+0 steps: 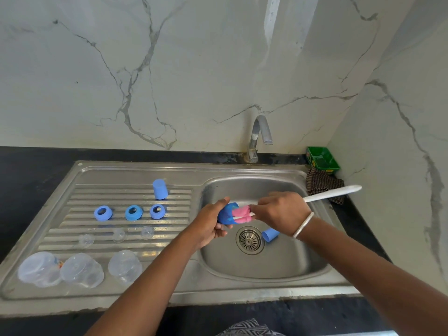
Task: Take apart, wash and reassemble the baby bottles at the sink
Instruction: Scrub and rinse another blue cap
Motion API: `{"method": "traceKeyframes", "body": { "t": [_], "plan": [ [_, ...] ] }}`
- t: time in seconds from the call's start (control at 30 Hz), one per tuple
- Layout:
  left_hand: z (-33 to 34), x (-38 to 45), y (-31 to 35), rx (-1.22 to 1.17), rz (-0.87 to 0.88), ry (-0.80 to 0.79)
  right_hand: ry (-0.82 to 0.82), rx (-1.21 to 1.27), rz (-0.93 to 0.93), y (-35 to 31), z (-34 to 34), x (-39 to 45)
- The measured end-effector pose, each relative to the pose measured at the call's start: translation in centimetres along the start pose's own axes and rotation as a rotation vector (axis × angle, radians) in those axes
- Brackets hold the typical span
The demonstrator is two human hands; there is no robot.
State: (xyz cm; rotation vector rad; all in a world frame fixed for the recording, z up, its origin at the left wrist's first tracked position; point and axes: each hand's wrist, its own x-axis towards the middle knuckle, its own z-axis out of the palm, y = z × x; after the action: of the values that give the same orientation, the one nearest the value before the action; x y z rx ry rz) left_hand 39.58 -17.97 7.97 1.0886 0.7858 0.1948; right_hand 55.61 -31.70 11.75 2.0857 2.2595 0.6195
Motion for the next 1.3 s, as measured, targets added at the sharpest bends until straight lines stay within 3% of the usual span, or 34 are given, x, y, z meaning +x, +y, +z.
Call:
{"method": "traceKeyframes", "body": {
  "t": [0.1,0.2,0.33,0.4,0.47,0.53,0.63,0.7,0.83,0.97,1.13,1.3],
  "plan": [
    [0.2,-0.5,0.7,0.050,-0.086,-0.054,0.049,0.016,-0.106,1.7,0.2,-0.5],
    [0.4,-0.2,0.8,0.168,-0.033,-0.086,0.012,-0.055,-0.057,1.5,0.0,0.1],
    [0.5,0.2,0.2,0.175,0.127,-0.101,-0.334,0.117,0.271,-0.1,-0.6,1.3],
    [0.2,0.4,-0.3,0.285,0.255,-0.075,-0.436,0.407,0.482,-0.8,-0.5,1.5],
    [-0.5,0.8,-0.8,0.493,0.476,-0.034,-0.423,0.882,0.752,-1.4,-0.2,1.6],
    [-1.4,1.3,-1.3,0.655,0.641,-0.030,-0.540,1.348,1.034,-1.4,-0.3,1.8],
    [-2.3,1.4,-1.5,0.707,0.672,-0.075,-0.755,1.687,1.197,-1.6,-0.8,1.6],
    [-2.2,1.3,-1.6,0.687,0.632,-0.096,-0.686,1.528,1.100,-1.6,-0.7,1.6],
    [-1.1,1.1,-1.2,0.379,0.418,-0.098,-0.354,0.697,0.626,-1.9,-0.4,1.9],
    [-1.1,1.0,0.5,0.163,0.152,-0.104,-0.088,0.195,0.243,-2.0,0.7,0.1],
    [-0.7,-0.3,1.0,0.083,-0.078,-0.162,0.180,0.026,-0.048,0.6,1.4,-2.5],
    [1.2,0.2,0.3,0.101,0.030,-0.120,0.113,0.008,0.101,0.8,1.3,-2.6]
  ]
}}
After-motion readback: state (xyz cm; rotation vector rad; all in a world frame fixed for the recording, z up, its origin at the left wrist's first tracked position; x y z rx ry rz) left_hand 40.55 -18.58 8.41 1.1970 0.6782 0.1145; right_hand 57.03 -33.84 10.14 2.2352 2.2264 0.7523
